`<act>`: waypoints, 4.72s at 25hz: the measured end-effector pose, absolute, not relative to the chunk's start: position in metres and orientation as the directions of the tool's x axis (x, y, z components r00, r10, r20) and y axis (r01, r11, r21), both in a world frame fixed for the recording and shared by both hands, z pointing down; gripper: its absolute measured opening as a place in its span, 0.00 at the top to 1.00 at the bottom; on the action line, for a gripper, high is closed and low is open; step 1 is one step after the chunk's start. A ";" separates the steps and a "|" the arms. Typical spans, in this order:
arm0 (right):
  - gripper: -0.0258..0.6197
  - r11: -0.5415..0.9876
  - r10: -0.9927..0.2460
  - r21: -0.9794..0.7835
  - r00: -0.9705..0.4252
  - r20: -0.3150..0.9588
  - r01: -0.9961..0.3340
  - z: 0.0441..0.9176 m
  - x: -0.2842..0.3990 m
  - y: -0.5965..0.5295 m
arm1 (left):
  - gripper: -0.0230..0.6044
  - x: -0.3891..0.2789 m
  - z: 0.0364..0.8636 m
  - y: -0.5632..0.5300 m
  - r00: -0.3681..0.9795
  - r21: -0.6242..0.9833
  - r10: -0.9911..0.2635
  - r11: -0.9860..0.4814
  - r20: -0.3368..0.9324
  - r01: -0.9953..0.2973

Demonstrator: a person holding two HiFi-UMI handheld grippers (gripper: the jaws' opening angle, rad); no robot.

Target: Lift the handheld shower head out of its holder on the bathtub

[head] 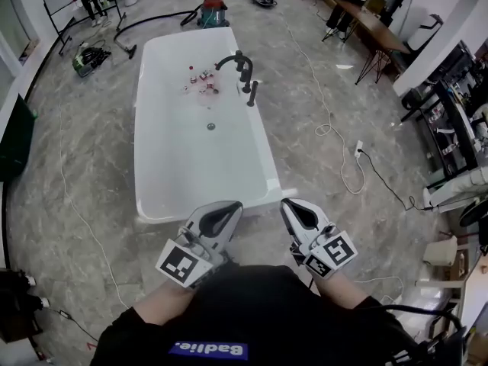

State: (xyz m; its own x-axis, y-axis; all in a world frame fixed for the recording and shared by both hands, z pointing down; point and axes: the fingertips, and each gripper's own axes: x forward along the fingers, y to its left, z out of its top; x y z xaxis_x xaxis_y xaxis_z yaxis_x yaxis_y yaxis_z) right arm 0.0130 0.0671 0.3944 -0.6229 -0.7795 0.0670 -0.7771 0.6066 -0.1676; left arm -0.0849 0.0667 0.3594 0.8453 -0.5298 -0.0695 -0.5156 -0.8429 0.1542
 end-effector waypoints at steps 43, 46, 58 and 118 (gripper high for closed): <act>0.74 0.735 -0.641 -0.030 -0.708 0.296 -0.678 0.491 0.134 -0.325 | 0.98 -0.013 0.396 -0.172 0.684 0.190 -0.726 -0.664 0.065 -0.723; 0.73 0.735 -0.638 0.015 -0.683 0.356 -0.678 0.513 0.117 -0.357 | 0.98 -0.034 0.404 -0.181 0.683 0.204 -0.727 -0.659 0.075 -0.724; 0.68 0.727 -0.589 0.135 -0.511 0.626 -0.673 0.634 0.108 -0.500 | 0.98 -0.074 0.437 -0.214 0.689 0.271 -0.718 -0.647 0.098 -0.713; 0.76 0.616 -0.686 0.110 -0.463 0.562 -0.780 0.573 0.122 -0.453 | 0.98 -0.072 0.424 -0.155 0.670 0.313 -0.741 -0.627 0.042 -0.713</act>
State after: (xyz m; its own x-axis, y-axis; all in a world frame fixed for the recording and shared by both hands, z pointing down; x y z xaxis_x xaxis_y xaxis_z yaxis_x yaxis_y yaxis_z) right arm 0.1216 -0.4527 0.5727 -0.4626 -0.6860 0.5616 -0.7801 0.6160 0.1099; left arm -0.0717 -0.1551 0.4240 0.6698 -0.7413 0.0422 -0.7134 -0.6267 0.3135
